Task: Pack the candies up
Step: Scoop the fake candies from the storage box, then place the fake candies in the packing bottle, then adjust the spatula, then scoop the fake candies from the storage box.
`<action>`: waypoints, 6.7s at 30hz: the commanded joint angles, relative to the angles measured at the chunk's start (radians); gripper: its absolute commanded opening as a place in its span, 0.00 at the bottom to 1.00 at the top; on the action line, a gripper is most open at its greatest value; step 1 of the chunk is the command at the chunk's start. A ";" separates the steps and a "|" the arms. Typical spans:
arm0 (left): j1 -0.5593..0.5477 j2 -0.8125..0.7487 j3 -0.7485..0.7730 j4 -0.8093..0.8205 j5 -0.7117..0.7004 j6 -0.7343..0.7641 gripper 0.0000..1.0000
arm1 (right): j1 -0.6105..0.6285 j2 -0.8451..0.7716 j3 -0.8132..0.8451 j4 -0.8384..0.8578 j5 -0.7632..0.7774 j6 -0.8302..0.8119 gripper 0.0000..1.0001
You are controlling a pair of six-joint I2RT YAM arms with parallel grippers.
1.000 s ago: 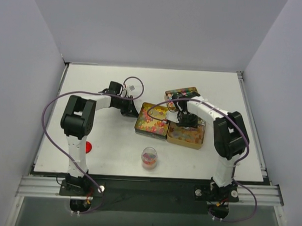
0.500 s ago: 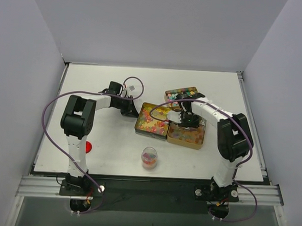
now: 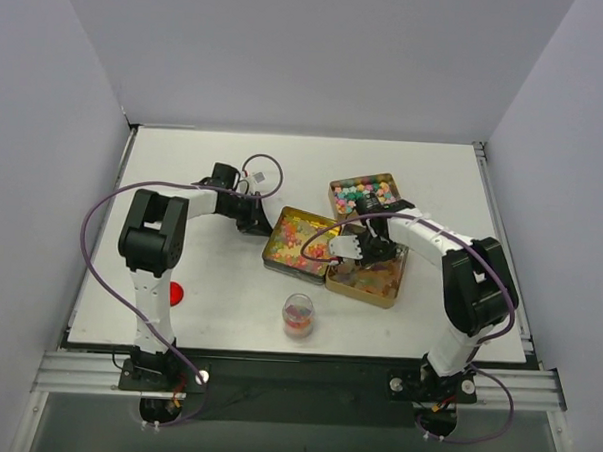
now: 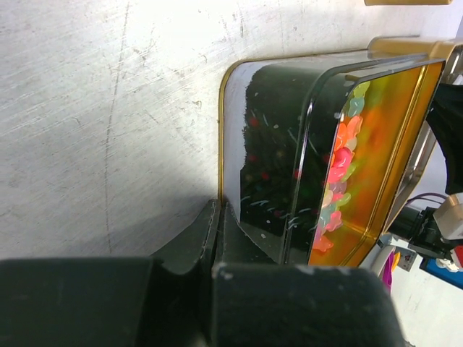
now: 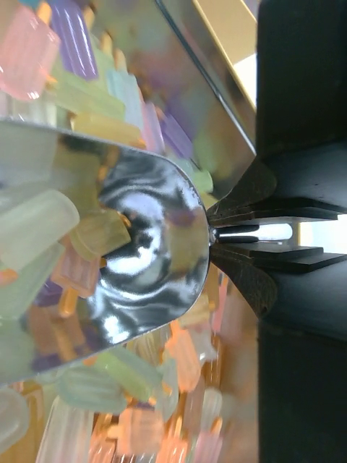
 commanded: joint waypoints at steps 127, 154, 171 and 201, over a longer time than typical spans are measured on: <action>0.138 -0.880 -0.604 0.860 0.425 -0.796 0.00 | 0.524 -0.178 0.649 -0.533 0.096 0.532 0.00; 0.193 -0.631 -0.352 0.939 0.442 -0.863 0.00 | 0.164 -0.017 0.801 -0.459 -0.067 0.474 0.00; 0.265 -0.637 -0.369 -0.062 -0.094 -0.128 0.00 | 0.082 0.095 0.853 -0.582 -0.070 0.155 0.00; 0.146 -0.479 -0.496 0.046 -0.135 -0.279 0.00 | 0.217 0.365 0.937 -0.629 0.093 -0.597 0.00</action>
